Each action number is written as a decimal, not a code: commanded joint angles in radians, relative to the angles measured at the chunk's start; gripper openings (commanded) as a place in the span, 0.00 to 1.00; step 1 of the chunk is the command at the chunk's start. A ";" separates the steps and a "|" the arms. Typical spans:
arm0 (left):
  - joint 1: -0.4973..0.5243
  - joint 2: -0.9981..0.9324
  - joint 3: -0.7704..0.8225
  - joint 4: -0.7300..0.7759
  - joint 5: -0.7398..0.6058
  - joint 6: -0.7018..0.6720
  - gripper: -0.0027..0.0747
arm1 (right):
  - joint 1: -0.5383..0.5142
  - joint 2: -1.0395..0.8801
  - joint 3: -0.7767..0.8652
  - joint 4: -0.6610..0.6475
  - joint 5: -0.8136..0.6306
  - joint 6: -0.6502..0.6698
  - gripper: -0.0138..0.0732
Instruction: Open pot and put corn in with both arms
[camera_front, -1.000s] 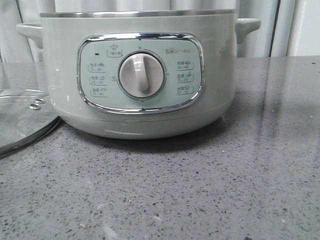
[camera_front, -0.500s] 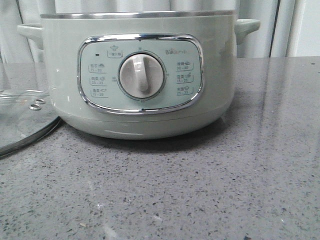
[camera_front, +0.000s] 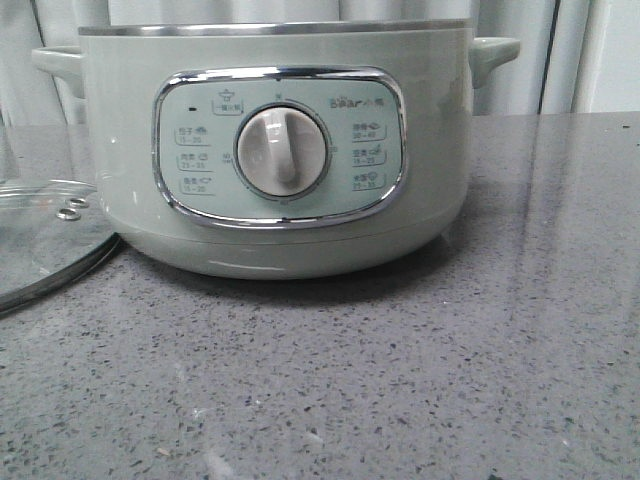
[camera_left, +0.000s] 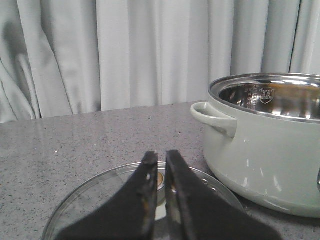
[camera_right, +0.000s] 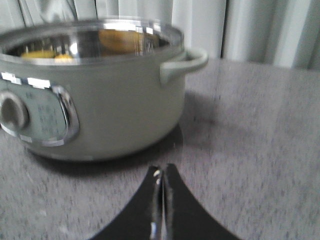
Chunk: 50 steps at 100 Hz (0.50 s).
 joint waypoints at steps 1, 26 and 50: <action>-0.008 -0.027 -0.033 -0.010 -0.071 -0.003 0.01 | 0.000 0.003 0.014 -0.008 -0.089 -0.009 0.08; -0.008 -0.027 -0.033 -0.010 -0.071 -0.003 0.01 | 0.000 0.003 0.100 -0.008 -0.087 -0.009 0.08; 0.005 -0.027 0.002 -0.010 -0.080 -0.003 0.01 | 0.000 0.003 0.132 -0.008 -0.084 -0.009 0.08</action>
